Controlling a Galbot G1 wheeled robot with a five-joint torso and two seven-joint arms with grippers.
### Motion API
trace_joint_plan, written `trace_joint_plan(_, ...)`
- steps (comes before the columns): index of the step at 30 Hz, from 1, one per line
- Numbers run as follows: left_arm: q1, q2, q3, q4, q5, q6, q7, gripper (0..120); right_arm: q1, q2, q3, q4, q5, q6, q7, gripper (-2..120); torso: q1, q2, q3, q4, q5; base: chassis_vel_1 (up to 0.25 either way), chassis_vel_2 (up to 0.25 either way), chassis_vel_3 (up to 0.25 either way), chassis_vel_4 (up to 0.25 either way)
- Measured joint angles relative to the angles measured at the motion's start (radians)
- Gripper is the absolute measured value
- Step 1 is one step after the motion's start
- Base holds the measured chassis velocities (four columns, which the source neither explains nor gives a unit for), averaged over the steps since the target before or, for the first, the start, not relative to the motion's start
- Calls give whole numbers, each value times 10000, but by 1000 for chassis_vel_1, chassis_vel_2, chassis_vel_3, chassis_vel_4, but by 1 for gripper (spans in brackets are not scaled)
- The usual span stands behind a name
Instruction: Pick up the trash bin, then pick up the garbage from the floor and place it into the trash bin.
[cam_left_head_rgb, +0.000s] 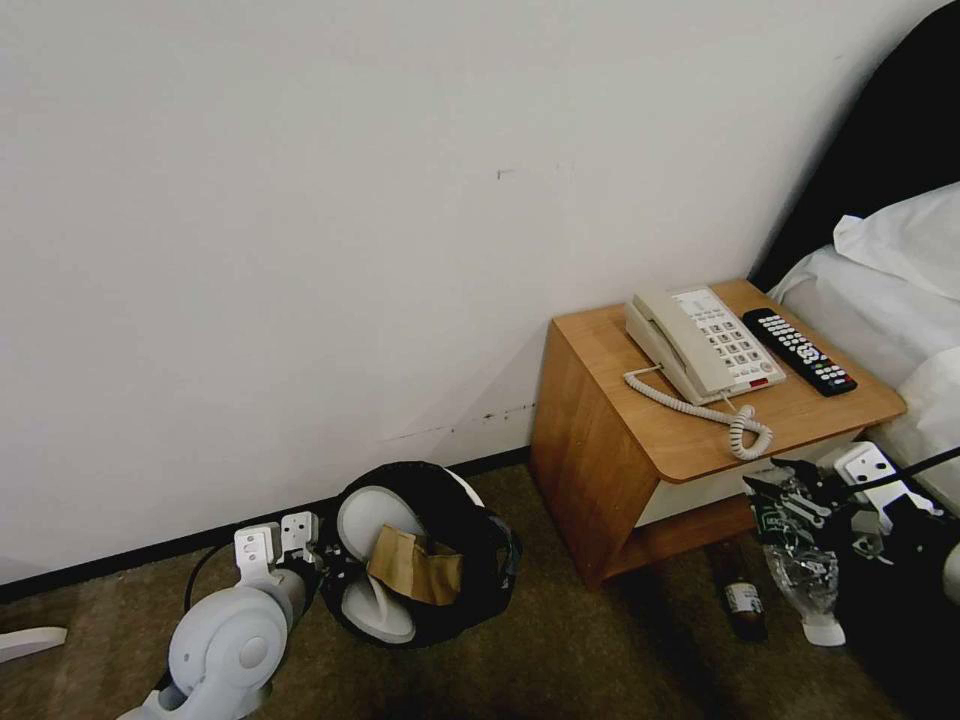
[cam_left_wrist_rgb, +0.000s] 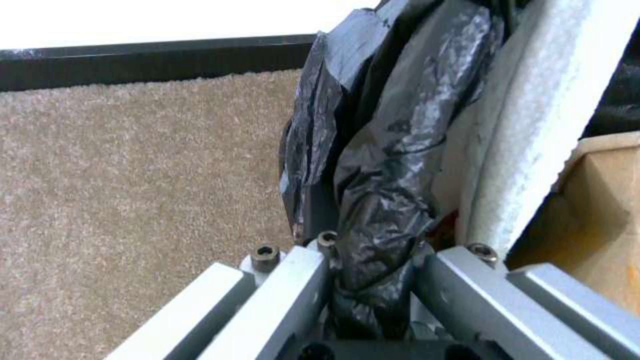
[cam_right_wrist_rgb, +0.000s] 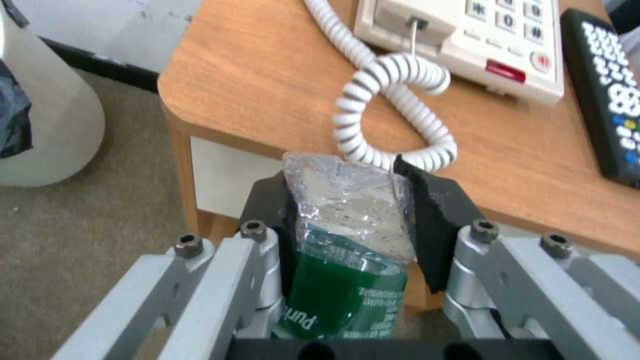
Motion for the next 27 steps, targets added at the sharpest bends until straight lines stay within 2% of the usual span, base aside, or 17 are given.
trace_joint_plan(11, -14, -2, -6, 56, 71, -9, 58, 0, -210, -627, 948, -1, 502, -50, -191, 33, 0, 0, 0, 1, 0, 0, 0, 0, 0)
trace_joint_plan(27, -23, -9, 32, 61, 109, -12, 30, 0, -187, -1071, 1870, 0, 894, -33, -644, 33, 0, 0, 0, 1, 0, 0, 0, 0, 0)
